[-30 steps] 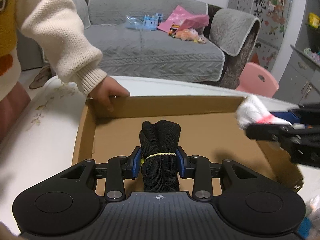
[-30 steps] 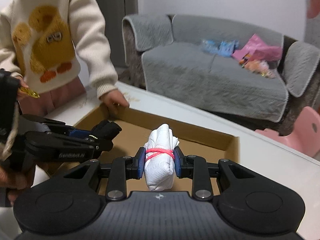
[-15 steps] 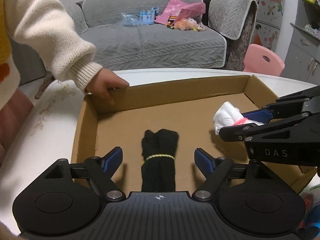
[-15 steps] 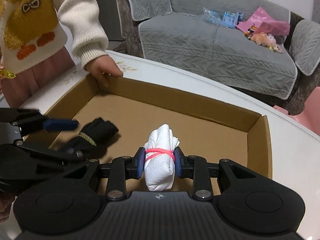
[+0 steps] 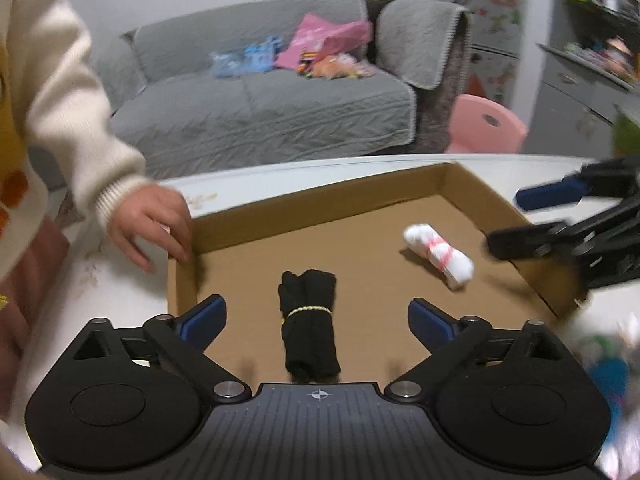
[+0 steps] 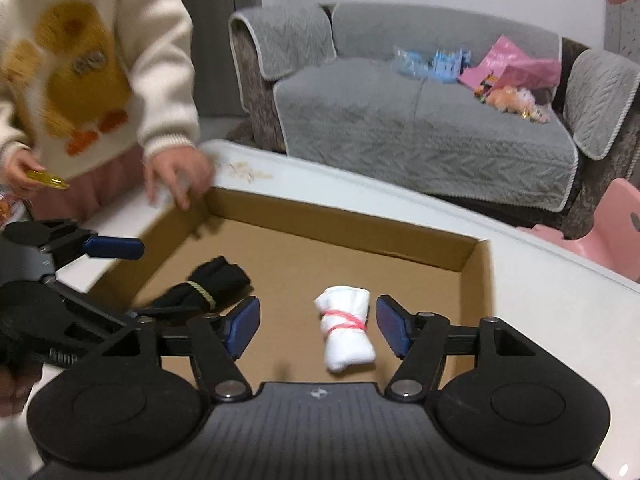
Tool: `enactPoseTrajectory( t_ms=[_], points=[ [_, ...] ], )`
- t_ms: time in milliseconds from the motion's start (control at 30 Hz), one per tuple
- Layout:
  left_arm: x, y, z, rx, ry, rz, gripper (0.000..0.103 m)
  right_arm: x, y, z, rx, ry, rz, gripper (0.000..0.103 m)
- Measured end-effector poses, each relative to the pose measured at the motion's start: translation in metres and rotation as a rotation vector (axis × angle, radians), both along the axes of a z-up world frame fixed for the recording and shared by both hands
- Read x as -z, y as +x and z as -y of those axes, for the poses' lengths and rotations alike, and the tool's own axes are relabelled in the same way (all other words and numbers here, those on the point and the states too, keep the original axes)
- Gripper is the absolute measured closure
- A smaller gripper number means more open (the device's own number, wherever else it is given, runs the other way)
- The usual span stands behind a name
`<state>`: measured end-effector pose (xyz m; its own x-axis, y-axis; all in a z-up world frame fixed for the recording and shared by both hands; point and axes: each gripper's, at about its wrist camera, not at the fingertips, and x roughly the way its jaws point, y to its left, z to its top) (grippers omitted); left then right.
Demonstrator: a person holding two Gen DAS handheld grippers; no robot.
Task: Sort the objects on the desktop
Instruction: 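Lower both held socks into the cardboard box and open both grippers, then grasp the black blue-banded sock with the left gripper while the right grasps the grey-blue knit sock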
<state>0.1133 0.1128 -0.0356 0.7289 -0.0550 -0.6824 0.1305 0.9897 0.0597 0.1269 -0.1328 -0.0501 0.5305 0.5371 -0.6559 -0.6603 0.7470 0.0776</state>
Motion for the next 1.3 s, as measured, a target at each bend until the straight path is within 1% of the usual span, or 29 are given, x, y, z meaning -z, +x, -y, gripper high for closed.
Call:
enactPoseTrajectory(
  t_ms=[100,167,267,367,467,567,700,767,867,967,1067,1167,1233,1300],
  points=[
    [-0.008,-0.028,0.001,0.071,0.033,0.017,0.000,-0.015,-0.016,0.033,-0.010,0.032,0.014,0.033],
    [-0.008,-0.046,0.001,0.107,0.036,0.009,0.000,-0.021,-0.024,0.058,0.005,0.063,0.008,0.032],
    [0.000,-0.071,-0.002,0.138,0.029,-0.014,0.000,-0.023,-0.034,0.086,0.029,0.104,-0.018,0.031],
    [0.012,-0.086,0.000,0.161,0.067,-0.036,0.000,-0.023,-0.049,0.103,0.037,0.141,-0.039,0.031],
    [0.024,-0.085,0.004,0.159,0.083,-0.057,0.000,-0.022,-0.062,0.095,0.002,0.165,-0.057,0.031],
    [0.037,-0.080,0.002,0.152,0.070,-0.067,0.000,-0.013,-0.083,0.067,-0.086,0.127,-0.042,0.031],
    [0.046,-0.071,-0.004,0.156,0.029,-0.072,0.000,0.005,-0.098,0.024,-0.201,0.073,-0.033,0.031],
    [0.052,-0.071,-0.005,0.173,0.049,-0.077,0.000,0.013,-0.098,0.002,-0.238,0.040,-0.038,0.031],
    [0.058,-0.069,-0.007,0.170,0.081,-0.084,0.000,0.025,-0.099,-0.024,-0.275,-0.027,-0.028,0.032],
    [0.060,-0.067,-0.009,0.176,0.064,-0.095,0.000,0.032,-0.103,-0.039,-0.299,-0.058,-0.021,0.032],
    [0.064,-0.063,-0.009,0.176,0.065,-0.103,0.000,0.041,-0.101,-0.054,-0.291,-0.102,-0.009,0.032],
    [0.067,-0.062,-0.005,0.184,0.076,-0.104,0.000,0.036,-0.105,-0.045,-0.271,-0.075,-0.005,0.032],
    [0.070,-0.059,-0.003,0.195,0.092,-0.107,0.000,0.025,-0.110,-0.023,-0.235,-0.036,0.000,0.029],
    [0.072,-0.059,-0.003,0.207,0.091,-0.093,0.001,0.016,-0.109,0.001,-0.183,-0.025,0.012,0.029]
  ],
)
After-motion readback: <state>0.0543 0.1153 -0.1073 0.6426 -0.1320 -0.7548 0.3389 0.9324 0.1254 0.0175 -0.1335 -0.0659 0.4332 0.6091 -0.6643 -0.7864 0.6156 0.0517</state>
